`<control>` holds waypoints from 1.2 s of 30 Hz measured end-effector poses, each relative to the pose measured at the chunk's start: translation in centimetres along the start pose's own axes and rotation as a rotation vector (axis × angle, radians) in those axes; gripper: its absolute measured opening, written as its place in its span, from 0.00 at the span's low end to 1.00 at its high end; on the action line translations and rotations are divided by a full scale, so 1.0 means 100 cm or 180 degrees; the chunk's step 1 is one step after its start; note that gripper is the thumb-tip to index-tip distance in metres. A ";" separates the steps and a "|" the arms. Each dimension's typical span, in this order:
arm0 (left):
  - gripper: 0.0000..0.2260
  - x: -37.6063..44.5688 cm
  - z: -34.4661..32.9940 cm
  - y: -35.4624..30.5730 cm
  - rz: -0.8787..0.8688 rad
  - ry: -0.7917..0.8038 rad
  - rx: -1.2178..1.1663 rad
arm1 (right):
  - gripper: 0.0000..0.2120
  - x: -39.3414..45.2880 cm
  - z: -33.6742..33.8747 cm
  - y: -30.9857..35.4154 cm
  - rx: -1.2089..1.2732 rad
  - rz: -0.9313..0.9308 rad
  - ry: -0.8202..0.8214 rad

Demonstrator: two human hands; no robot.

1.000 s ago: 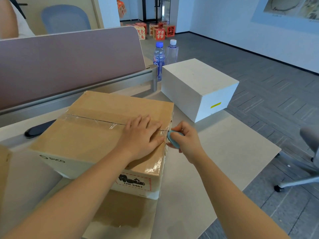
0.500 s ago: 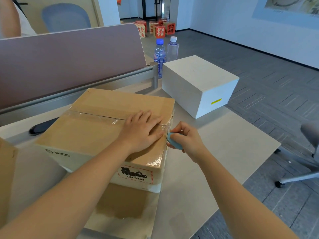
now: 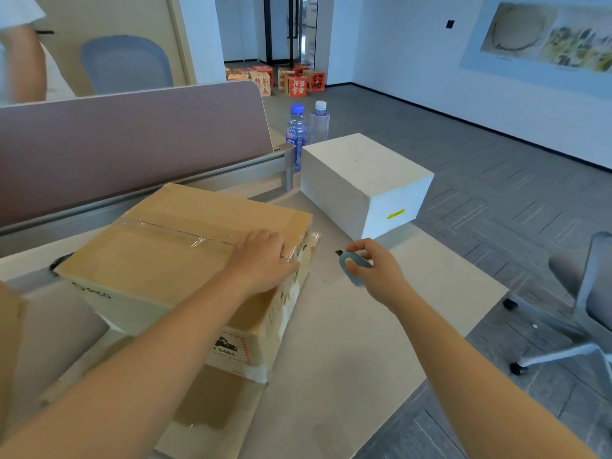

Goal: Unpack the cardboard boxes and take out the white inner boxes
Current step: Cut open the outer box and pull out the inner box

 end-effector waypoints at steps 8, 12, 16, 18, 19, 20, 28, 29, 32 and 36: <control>0.21 0.002 -0.037 -0.107 -0.0219 -0.0129 0.0048 | 0.13 0.004 0.069 -0.038 -0.0427 0.0111 0.0134; 0.21 -0.002 -0.077 -0.138 0.0202 0.0069 -0.0030 | 0.06 0.011 0.091 -0.076 -0.0774 0.0089 0.0481; 0.23 -0.018 -0.121 -0.147 0.0693 0.0417 -0.0318 | 0.05 0.013 0.086 -0.120 -0.0845 -0.0012 0.1008; 0.23 -0.031 -0.139 -0.147 0.0932 0.0585 -0.0439 | 0.08 0.011 0.076 -0.139 -0.0911 -0.0063 0.1290; 0.23 -0.036 -0.146 -0.147 0.1038 0.0635 -0.0455 | 0.10 0.011 0.071 -0.147 -0.0956 -0.0078 0.1396; 0.22 -0.040 -0.151 -0.145 0.1134 0.0673 -0.0461 | 0.12 0.011 0.066 -0.155 -0.1013 -0.0094 0.1479; 0.18 -0.056 -0.183 -0.146 0.1416 0.0718 -0.0430 | 0.15 0.007 0.051 -0.196 -0.1399 0.0079 0.1619; 0.18 -0.056 -0.185 -0.147 0.1414 0.0717 -0.0414 | 0.15 0.008 0.051 -0.197 -0.1430 0.0142 0.1585; 0.20 -0.054 -0.187 -0.148 0.1411 0.0729 -0.0361 | 0.17 0.010 0.052 -0.197 -0.1521 0.0254 0.1552; 0.21 -0.050 -0.179 -0.149 0.1397 0.0669 -0.0332 | 0.18 0.012 0.057 -0.191 -0.1677 0.0308 0.1536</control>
Point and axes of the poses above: each hand's wrist, its own x-axis towards the middle knuckle, its own z-axis out of the back of the hand, y = z × x, the point moved 4 cm from there along x, towards the middle knuckle, and after that the axes turned 2 degrees about -x, right-handed, at the moved point
